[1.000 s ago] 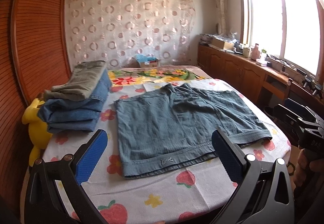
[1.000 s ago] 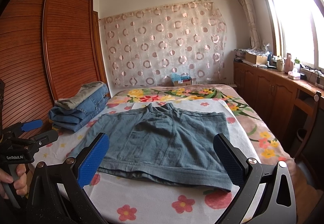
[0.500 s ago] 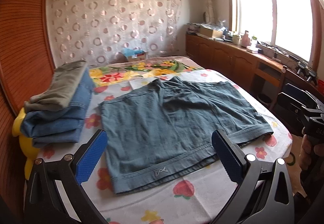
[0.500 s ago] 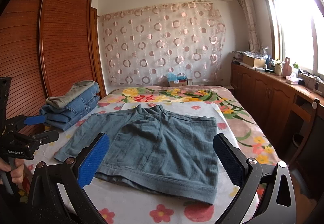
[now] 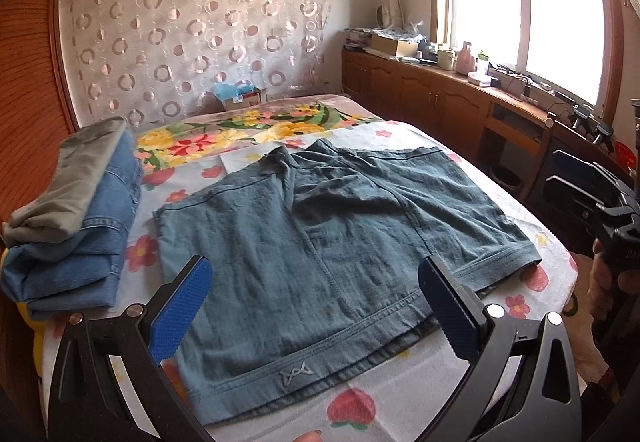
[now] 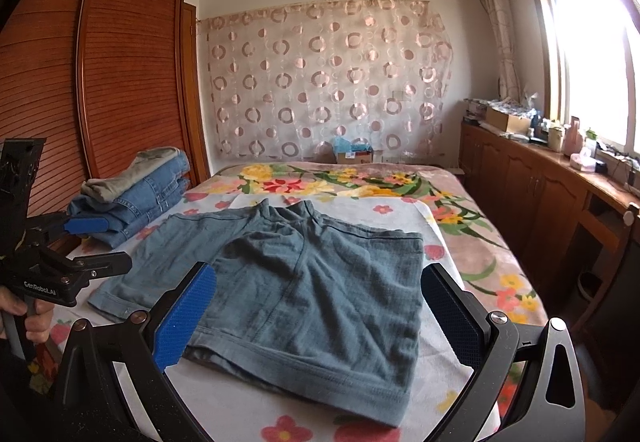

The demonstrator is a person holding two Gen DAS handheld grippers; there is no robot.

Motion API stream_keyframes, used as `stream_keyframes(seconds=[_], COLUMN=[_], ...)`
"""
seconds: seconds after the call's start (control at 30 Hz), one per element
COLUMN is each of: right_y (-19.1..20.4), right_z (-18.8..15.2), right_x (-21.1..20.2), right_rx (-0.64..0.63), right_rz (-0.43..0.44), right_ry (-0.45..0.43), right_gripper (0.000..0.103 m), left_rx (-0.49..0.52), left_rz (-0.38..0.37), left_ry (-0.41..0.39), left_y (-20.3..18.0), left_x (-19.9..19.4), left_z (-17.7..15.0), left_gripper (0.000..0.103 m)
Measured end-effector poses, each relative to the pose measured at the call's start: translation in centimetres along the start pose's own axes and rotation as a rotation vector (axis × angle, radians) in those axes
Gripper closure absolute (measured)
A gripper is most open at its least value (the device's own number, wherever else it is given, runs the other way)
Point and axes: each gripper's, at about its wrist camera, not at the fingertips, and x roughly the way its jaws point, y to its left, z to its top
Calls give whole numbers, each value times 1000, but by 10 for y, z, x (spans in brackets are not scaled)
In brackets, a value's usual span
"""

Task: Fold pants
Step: 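Reach the right gripper to the shorts' hem and grasp it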

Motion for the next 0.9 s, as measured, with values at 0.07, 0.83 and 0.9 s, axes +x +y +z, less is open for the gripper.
stream_keyframes(seconds=[0.07, 0.83, 0.9], right_y=[-9, -97, -103], right_z=[4, 57, 63], right_x=[5, 155, 165], right_rx=[13, 67, 87], right_rz=[30, -31, -37], right_ry=[3, 398, 429], right_gripper=[1, 65, 67], left_rx=[-3, -12, -17], left_rz=[-13, -29, -30], left_ry=[9, 142, 164], left_y=[0, 1, 2], left_x=[5, 65, 70], left_z=[2, 7, 2], left_gripper=[0, 0, 0])
